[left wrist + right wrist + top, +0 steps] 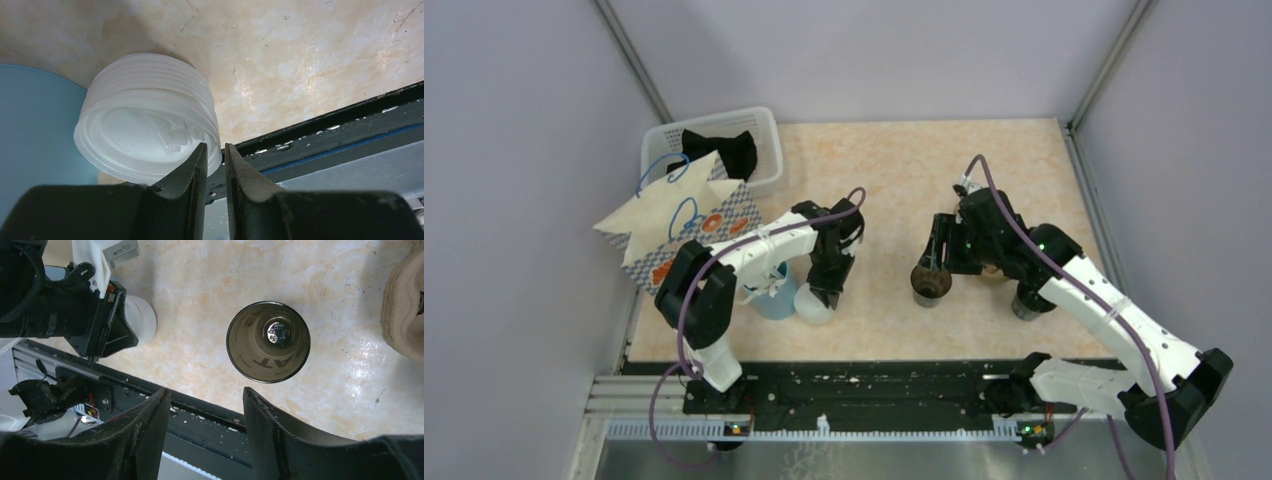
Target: Pack the takeout coffee
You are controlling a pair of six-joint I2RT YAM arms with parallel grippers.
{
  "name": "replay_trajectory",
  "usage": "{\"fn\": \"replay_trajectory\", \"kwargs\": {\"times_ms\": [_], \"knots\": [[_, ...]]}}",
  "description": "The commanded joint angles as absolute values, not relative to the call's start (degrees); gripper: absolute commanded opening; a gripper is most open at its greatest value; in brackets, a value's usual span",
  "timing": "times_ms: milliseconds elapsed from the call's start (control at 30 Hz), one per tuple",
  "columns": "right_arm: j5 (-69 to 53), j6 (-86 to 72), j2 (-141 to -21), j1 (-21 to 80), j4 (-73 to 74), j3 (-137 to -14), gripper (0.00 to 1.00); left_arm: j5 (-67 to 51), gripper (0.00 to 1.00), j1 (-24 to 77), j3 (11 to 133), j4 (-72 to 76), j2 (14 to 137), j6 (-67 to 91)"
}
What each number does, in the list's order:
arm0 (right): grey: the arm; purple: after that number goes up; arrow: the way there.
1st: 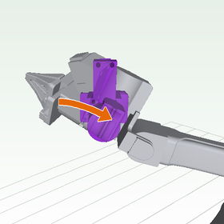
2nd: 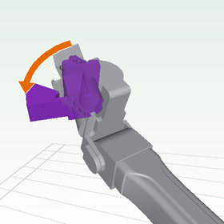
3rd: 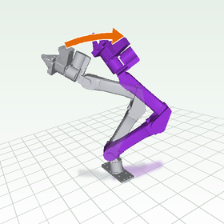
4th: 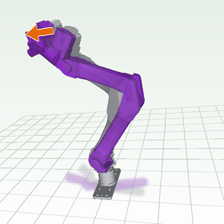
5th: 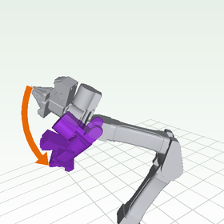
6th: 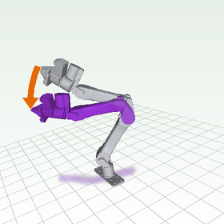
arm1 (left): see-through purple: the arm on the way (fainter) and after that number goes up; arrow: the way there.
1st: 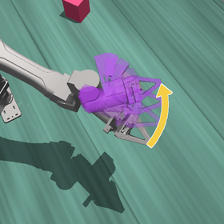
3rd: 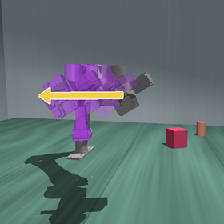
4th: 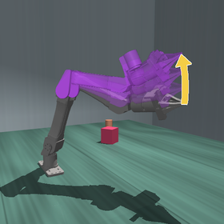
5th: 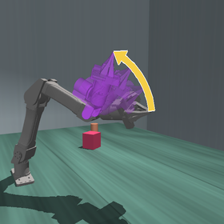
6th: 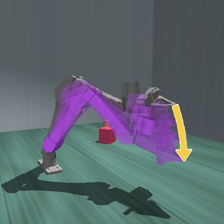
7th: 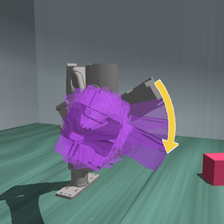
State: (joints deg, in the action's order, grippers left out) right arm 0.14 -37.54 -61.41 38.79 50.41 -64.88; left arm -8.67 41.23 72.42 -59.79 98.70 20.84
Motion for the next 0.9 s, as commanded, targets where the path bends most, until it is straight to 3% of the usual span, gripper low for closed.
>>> {"fn": "replay_trajectory", "kwargs": {"times_ms": [0, 567, 700, 867], "knots": [[0.1, -36.7, -61.5, 38.4, 49.4, -66.2, 0.56, -10.3, 0.26, 39.9, 74.4, -59.8, 97.7, 19.4], [0.1, -36.0, -62.8, 38.3, 49.1, -66.5, 0.56, -11.3, 0.1, 39.2, 74.9, -60.5, 98.6, 17.8], [0.1, -35.9, -62.8, 38.4, 49.1, -66.5, 0.56, -14.1, 0.01, 38.6, 74.4, -60.5, 98.0, 18.0], [-0.9, -35.9, -63.1, 38.4, 48.9, -66.3, 0.56, -20.1, 0.0, 36.3, 72.8, -60.1, 97.3, 17.0]]}}
